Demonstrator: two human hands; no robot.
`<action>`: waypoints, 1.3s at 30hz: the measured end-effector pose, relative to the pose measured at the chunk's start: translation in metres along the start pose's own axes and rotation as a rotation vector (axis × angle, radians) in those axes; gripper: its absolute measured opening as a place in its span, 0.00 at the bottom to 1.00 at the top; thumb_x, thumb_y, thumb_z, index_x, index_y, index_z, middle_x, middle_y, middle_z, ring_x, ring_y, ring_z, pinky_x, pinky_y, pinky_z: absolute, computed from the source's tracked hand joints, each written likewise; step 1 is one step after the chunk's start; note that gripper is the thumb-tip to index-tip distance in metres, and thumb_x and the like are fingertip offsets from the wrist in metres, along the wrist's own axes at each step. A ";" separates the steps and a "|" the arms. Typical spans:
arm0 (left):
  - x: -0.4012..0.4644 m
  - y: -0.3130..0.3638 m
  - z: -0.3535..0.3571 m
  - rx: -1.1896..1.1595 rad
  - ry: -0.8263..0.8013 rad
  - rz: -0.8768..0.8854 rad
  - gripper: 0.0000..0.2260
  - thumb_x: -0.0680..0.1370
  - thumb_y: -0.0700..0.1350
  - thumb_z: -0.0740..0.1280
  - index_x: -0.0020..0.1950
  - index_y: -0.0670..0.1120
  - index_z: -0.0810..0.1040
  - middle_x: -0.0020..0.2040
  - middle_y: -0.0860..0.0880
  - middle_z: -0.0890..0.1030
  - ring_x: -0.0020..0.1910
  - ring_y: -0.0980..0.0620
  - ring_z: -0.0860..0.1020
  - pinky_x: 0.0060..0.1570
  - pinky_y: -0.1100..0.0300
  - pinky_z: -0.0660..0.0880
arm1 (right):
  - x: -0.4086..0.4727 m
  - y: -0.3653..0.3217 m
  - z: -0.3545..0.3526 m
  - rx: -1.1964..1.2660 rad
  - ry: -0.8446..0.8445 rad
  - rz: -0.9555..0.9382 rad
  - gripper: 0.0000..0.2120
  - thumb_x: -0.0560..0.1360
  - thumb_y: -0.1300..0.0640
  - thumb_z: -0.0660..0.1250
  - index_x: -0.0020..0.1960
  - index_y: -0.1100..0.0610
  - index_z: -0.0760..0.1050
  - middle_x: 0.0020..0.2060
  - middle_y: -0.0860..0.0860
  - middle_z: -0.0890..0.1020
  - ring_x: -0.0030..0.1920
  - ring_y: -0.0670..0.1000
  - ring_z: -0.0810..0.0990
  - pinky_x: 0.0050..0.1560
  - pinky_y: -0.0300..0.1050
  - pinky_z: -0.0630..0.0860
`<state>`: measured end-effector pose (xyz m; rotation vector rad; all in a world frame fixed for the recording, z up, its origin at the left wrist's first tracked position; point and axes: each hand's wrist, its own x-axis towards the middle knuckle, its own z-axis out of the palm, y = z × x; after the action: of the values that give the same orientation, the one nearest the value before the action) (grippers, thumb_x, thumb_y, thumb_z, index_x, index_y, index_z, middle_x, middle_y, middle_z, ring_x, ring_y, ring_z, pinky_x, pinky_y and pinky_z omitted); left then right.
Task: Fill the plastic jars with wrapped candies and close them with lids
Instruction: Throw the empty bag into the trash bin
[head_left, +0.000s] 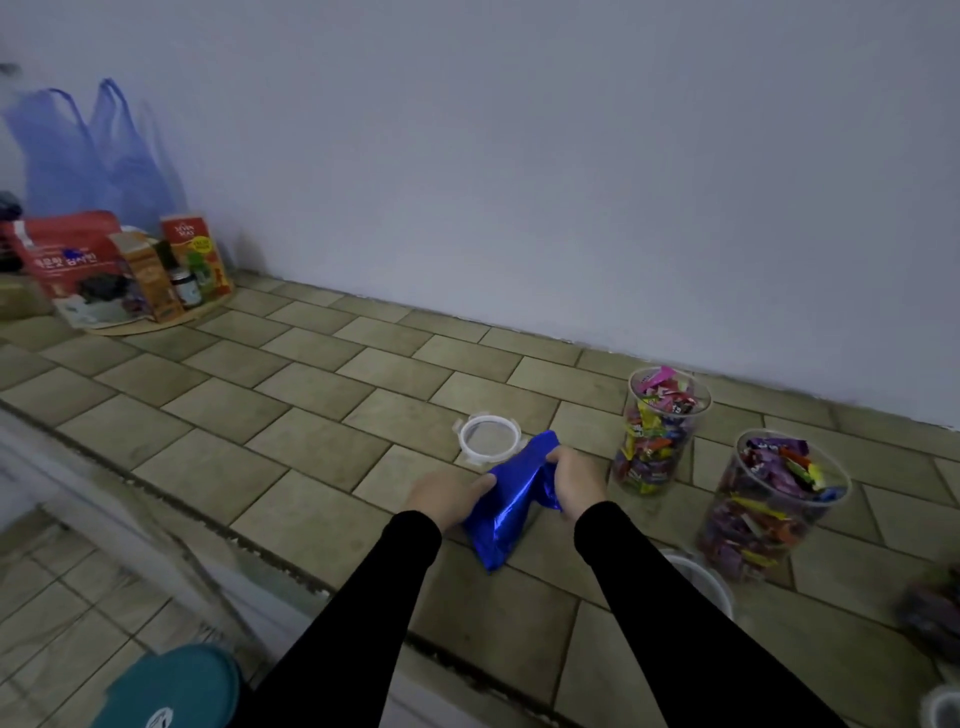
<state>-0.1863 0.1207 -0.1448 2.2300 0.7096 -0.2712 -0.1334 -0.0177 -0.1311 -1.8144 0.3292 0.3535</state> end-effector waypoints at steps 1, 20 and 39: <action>0.000 0.001 -0.003 -0.131 0.035 -0.004 0.24 0.78 0.60 0.62 0.57 0.39 0.78 0.53 0.43 0.81 0.52 0.45 0.79 0.50 0.55 0.75 | 0.000 -0.001 0.002 -0.001 0.021 -0.022 0.14 0.76 0.56 0.59 0.34 0.57 0.73 0.44 0.58 0.80 0.49 0.59 0.79 0.51 0.52 0.74; 0.020 0.005 -0.050 -0.715 0.148 0.474 0.11 0.82 0.43 0.60 0.47 0.45 0.81 0.44 0.48 0.82 0.42 0.52 0.78 0.38 0.62 0.74 | 0.007 -0.021 -0.003 0.063 0.118 -0.297 0.06 0.81 0.59 0.56 0.53 0.49 0.69 0.43 0.53 0.77 0.36 0.52 0.77 0.33 0.48 0.77; 0.011 -0.023 -0.036 -0.366 0.456 0.407 0.12 0.81 0.51 0.62 0.42 0.45 0.75 0.36 0.50 0.76 0.37 0.52 0.74 0.33 0.63 0.67 | -0.001 -0.009 -0.001 -0.205 -0.005 -0.363 0.19 0.77 0.51 0.64 0.42 0.68 0.76 0.37 0.65 0.77 0.40 0.63 0.76 0.29 0.38 0.63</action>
<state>-0.1914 0.1636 -0.1386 2.0303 0.4672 0.5422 -0.1305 -0.0163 -0.1226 -2.0276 -0.0451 0.1396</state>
